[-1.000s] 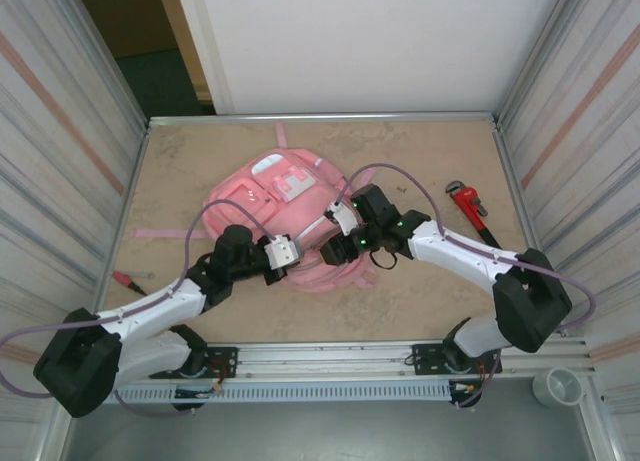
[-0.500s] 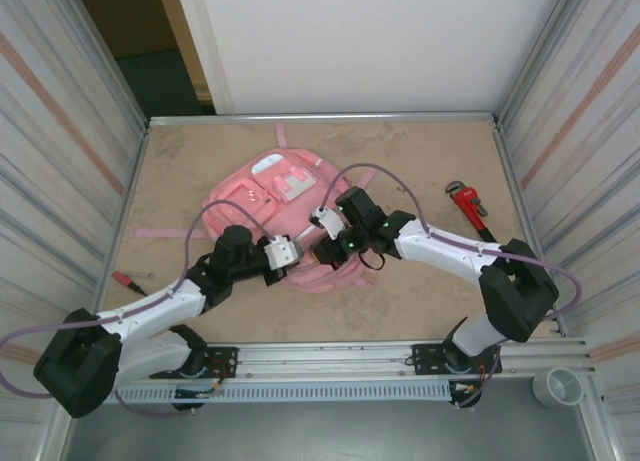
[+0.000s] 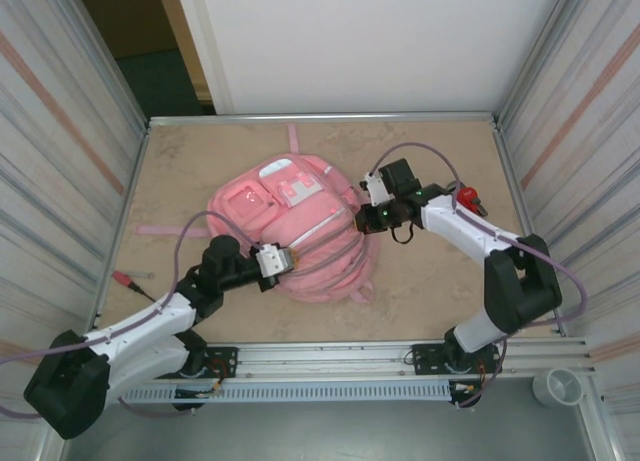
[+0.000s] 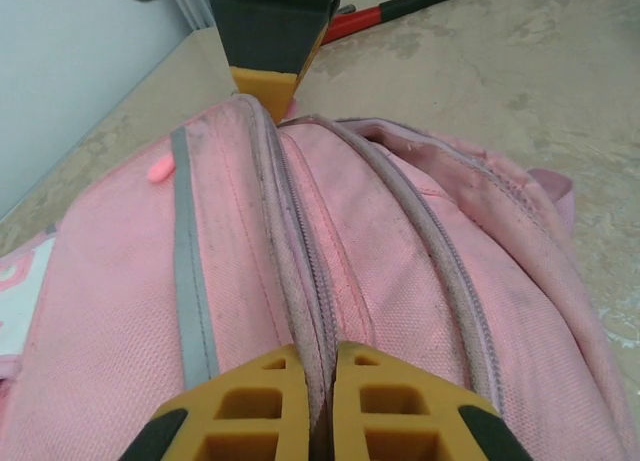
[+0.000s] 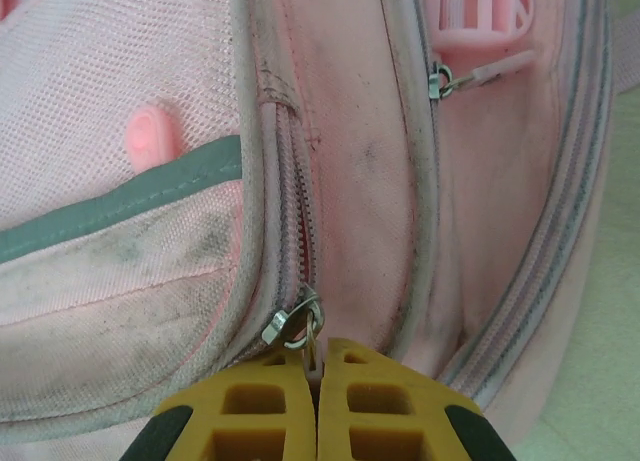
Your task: Pack the student bag
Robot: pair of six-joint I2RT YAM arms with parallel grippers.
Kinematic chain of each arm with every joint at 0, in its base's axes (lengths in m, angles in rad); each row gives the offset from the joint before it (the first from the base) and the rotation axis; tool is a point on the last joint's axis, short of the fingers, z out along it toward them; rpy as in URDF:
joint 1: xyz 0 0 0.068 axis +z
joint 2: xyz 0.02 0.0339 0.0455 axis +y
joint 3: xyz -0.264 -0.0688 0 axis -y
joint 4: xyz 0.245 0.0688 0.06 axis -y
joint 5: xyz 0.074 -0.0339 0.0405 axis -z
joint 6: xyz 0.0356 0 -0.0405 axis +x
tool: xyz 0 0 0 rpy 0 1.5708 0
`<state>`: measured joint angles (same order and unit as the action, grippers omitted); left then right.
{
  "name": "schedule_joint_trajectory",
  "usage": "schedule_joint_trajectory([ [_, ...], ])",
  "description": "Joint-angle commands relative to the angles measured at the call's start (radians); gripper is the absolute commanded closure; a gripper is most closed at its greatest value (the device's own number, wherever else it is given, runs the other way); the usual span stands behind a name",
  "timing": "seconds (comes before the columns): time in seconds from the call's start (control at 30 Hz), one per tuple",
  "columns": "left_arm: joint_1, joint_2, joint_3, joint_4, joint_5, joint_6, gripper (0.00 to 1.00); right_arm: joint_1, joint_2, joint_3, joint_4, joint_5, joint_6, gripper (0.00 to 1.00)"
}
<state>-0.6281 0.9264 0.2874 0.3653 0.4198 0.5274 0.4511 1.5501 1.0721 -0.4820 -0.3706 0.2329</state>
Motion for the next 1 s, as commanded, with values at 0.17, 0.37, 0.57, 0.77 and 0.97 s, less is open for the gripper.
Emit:
schedule_joint_trajectory([
  [0.17,-0.045,-0.052,0.026,-0.026,-0.117,-0.027,0.25,0.078,-0.069,-0.002,0.028,-0.077,0.008,1.00],
  [0.37,-0.153,0.028,0.180,-0.162,-0.225,-0.061,0.15,0.140,-0.133,-0.037,0.052,-0.117,0.063,1.00],
  [0.57,-0.191,0.194,0.282,-0.204,-0.267,-0.059,0.26,0.202,-0.155,-0.036,0.049,-0.124,0.033,1.00],
  [0.77,-0.184,0.301,0.344,-0.256,-0.228,-0.012,0.61,0.215,-0.196,-0.067,0.059,-0.154,-0.063,1.00],
  [0.97,-0.121,0.239,0.309,-0.274,-0.148,0.014,1.00,0.172,-0.174,-0.047,-0.038,-0.032,-0.163,1.00],
])
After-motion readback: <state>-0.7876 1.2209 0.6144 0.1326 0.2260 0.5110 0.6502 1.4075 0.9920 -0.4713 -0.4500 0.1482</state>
